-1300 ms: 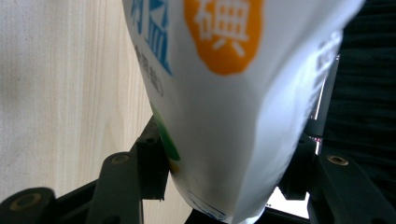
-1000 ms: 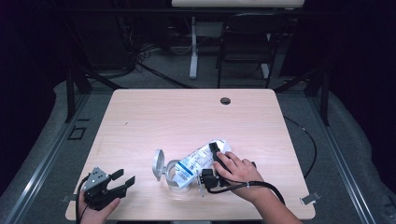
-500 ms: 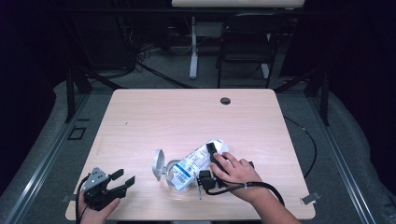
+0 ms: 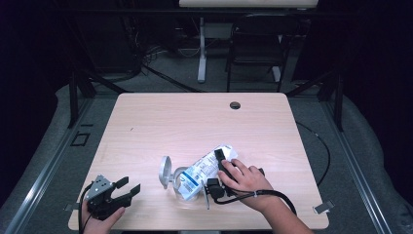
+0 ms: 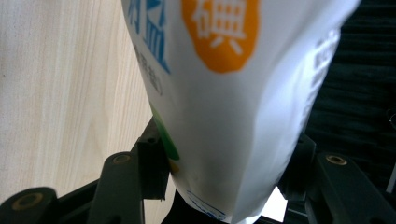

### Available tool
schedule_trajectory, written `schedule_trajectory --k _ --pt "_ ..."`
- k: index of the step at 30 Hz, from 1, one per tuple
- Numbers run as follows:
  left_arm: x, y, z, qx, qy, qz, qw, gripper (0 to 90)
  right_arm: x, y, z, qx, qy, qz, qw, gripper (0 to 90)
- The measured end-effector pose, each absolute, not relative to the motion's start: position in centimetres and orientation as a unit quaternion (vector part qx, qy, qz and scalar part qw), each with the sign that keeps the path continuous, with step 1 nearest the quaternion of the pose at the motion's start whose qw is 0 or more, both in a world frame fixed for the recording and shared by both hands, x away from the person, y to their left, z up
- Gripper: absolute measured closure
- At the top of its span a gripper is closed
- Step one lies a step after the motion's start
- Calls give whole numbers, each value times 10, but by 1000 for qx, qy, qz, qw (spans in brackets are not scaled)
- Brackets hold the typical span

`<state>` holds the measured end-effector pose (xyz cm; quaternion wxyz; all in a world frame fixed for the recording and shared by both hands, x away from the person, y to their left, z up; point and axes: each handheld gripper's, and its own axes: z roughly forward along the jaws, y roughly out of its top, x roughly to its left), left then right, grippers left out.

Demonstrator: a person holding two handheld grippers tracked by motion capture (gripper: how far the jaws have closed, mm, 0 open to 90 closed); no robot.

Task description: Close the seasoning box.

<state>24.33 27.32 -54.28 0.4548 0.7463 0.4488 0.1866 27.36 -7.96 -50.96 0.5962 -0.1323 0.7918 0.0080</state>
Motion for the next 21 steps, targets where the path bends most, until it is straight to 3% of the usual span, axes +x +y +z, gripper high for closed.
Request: schedule_trajectory --k 21 --pt "243 273 -543 746 446 187 457 428 274 -78 -509 -147 787 3 599 481"
